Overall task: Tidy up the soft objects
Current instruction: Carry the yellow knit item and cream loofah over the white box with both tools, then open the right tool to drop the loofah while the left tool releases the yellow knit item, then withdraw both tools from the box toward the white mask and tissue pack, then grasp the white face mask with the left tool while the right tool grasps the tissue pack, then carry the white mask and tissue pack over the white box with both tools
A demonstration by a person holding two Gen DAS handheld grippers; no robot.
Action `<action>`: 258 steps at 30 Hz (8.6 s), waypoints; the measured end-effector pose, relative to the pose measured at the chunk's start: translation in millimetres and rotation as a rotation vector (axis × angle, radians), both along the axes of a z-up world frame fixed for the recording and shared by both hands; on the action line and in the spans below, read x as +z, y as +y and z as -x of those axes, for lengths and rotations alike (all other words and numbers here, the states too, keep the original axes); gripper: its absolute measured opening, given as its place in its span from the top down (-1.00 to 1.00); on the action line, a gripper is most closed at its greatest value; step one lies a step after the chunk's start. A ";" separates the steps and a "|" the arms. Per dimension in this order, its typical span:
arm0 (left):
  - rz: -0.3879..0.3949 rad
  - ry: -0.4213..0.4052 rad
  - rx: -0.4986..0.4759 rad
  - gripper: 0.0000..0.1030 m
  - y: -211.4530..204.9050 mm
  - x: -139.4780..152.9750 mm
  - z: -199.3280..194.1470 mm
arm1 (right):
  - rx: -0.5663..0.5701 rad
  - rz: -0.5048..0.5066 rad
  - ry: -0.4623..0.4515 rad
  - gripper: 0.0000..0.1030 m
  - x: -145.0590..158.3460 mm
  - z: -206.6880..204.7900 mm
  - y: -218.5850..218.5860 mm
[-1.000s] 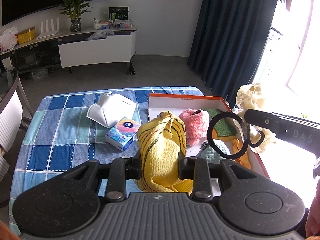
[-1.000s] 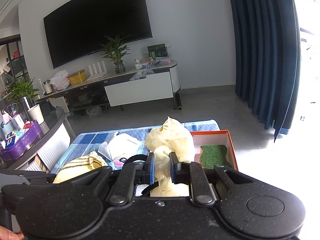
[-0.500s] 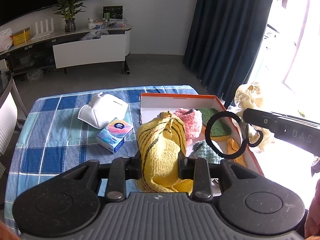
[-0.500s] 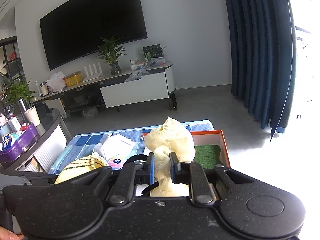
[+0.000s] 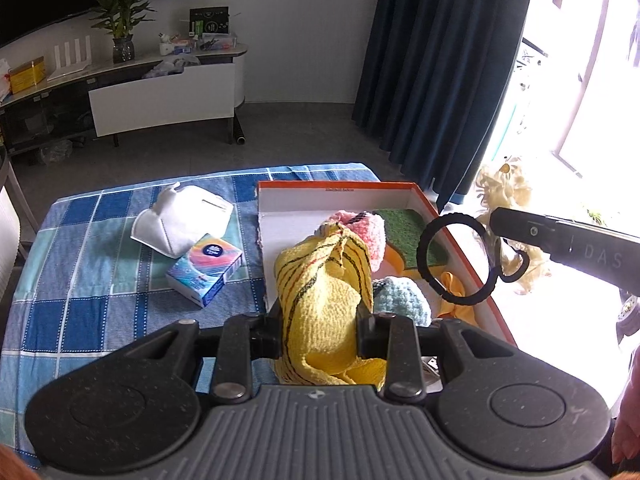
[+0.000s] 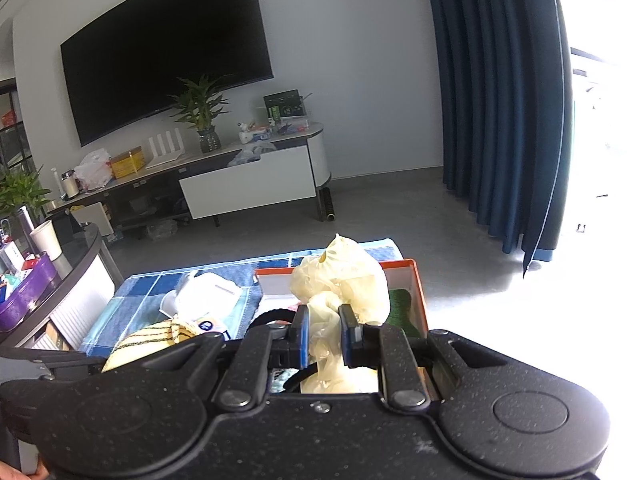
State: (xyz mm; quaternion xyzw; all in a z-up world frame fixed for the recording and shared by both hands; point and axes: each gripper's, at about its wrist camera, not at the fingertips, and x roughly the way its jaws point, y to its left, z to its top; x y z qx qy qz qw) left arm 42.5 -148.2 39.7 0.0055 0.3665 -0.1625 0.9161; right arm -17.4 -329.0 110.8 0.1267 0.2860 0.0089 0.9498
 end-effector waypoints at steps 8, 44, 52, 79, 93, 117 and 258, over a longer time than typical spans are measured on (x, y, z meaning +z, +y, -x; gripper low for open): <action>0.000 0.006 -0.028 0.37 -12.7 -1.9 -4.5 | -0.026 -0.002 0.011 0.62 -5.2 -2.5 -14.8; -0.002 0.028 -0.159 0.36 -60.4 -8.6 -9.1 | 0.006 -0.001 0.064 0.55 -24.1 -38.9 -35.2; -0.003 0.039 -0.172 0.35 -64.2 -13.7 -12.0 | 0.035 -0.003 0.073 -0.19 -25.5 -46.8 -32.5; 0.041 0.016 -0.076 -0.85 -27.1 -1.7 -14.2 | -0.001 -0.008 0.007 -0.51 -4.0 -19.0 -31.4; -0.021 0.024 0.103 -0.87 27.1 5.2 -20.4 | 0.100 0.003 0.036 -0.56 -8.2 -28.6 14.4; -0.018 0.043 0.212 -0.87 83.7 -0.8 -26.0 | 0.232 0.010 0.087 -0.59 -20.1 -50.1 75.8; -0.001 -0.037 0.140 0.18 71.0 8.7 16.0 | 0.200 -0.091 0.043 -0.28 2.6 -4.6 56.6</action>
